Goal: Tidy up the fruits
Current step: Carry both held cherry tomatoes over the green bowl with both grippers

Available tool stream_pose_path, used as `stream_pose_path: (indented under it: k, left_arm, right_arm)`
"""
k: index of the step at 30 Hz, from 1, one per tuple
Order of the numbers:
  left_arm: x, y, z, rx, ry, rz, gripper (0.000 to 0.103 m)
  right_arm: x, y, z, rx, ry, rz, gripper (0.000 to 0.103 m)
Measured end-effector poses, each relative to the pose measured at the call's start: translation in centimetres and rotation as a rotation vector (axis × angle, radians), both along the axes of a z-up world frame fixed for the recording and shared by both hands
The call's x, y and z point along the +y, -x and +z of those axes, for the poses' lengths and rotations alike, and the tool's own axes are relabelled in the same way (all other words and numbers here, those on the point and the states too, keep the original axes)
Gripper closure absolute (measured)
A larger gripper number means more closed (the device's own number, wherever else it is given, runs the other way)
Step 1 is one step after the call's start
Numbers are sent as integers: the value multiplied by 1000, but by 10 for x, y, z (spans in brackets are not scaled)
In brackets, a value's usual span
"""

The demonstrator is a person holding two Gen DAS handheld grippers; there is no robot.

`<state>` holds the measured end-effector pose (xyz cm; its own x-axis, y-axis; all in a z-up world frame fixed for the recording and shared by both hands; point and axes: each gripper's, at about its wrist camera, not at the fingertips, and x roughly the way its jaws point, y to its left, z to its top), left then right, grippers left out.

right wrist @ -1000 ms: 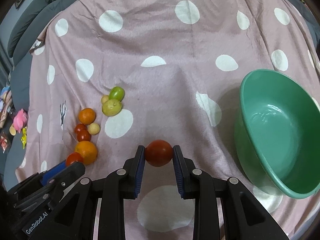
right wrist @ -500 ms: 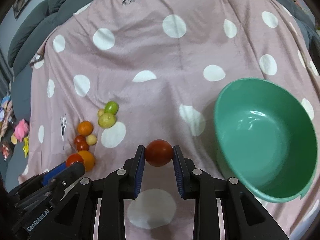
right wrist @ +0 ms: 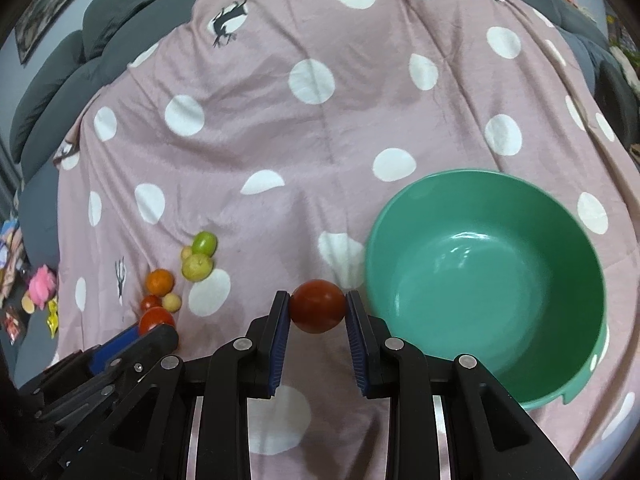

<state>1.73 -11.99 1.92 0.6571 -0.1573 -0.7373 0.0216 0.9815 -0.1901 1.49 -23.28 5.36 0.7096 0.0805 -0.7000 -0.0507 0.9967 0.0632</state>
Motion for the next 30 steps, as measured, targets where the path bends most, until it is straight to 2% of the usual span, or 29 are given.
stream_pose_path:
  k: [13, 30]
  left_arm:
    - [-41, -12, 6, -16, -10, -93, 79]
    - [-106, -28, 9, -27, -16, -224, 79]
  right_arm:
    - [-37, 5, 10, -31, -44, -85, 74]
    - [-107, 18, 16, -43, -101, -289, 74]
